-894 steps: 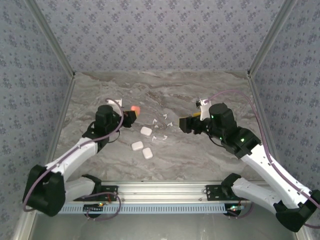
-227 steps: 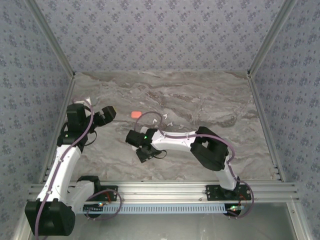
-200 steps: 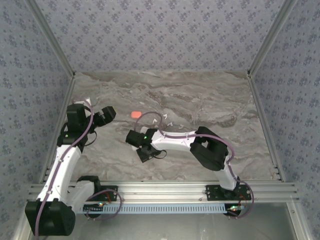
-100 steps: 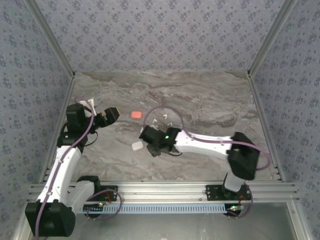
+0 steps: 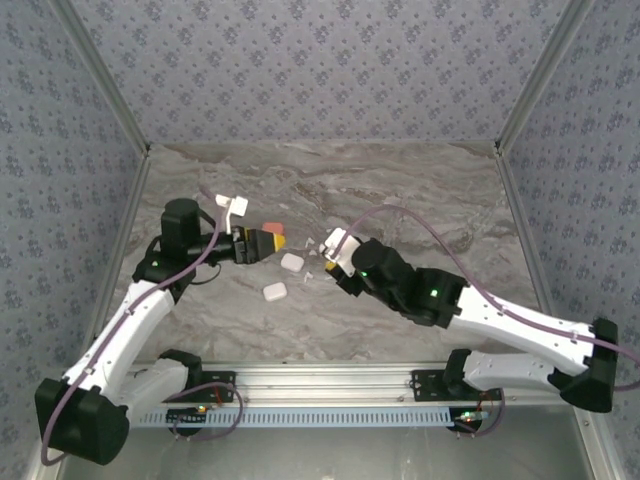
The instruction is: Insert the wireless bluetooth earbuds into the charging case
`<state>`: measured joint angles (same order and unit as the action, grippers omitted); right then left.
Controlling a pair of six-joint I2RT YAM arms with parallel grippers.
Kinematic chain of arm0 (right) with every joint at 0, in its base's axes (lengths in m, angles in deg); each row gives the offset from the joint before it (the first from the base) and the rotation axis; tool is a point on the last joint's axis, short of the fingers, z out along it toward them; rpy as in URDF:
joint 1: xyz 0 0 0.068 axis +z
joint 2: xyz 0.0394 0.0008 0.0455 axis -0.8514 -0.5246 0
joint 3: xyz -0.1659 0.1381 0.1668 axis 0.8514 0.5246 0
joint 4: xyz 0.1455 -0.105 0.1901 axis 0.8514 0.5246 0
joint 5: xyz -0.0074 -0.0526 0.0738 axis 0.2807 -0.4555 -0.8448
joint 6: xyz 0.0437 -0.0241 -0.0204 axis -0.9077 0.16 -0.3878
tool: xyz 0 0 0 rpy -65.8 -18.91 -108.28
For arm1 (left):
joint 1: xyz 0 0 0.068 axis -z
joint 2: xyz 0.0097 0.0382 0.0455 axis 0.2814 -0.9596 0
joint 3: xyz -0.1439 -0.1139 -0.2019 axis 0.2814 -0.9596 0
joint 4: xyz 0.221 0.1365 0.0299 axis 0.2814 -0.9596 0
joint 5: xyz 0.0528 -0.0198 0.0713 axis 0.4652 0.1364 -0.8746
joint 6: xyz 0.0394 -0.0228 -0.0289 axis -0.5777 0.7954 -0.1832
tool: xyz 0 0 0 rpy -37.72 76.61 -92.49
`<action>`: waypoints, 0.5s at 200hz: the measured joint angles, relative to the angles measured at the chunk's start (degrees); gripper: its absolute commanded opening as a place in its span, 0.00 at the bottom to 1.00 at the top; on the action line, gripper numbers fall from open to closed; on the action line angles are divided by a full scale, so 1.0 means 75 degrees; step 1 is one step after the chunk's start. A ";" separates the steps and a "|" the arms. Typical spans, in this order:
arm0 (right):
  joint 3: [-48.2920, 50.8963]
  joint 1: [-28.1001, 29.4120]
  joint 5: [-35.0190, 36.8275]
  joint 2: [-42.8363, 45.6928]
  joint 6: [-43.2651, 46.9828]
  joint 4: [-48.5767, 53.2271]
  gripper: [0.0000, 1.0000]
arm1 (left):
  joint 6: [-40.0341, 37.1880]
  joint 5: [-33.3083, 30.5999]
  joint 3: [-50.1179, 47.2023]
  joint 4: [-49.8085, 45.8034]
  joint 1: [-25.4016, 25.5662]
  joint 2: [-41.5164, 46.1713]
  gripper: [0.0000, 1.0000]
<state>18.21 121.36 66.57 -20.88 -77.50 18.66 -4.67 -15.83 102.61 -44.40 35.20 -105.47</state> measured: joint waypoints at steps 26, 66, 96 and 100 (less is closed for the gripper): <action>0.0082 -0.0152 -0.0134 0.0361 0.0644 -0.0163 0.42 | 0.0111 -0.0023 0.0143 0.0230 0.0720 -0.0020 0.88; 0.0102 -0.0184 -0.0245 0.0379 0.1096 -0.0204 0.42 | 0.0428 -0.0286 0.0216 0.0784 0.1629 -0.0481 0.85; 0.0102 -0.0184 -0.0306 0.0356 0.1209 -0.0204 0.42 | 0.0510 -0.0510 0.0405 0.0979 0.2165 -0.0924 0.82; 0.0102 -0.0184 -0.0306 0.0356 0.1227 -0.0204 0.42 | 0.0513 -0.0533 0.0437 0.1003 0.2235 -0.0979 0.82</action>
<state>18.98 119.99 64.27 -18.21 -68.30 17.13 -0.82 -19.83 105.88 -36.88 51.96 -112.82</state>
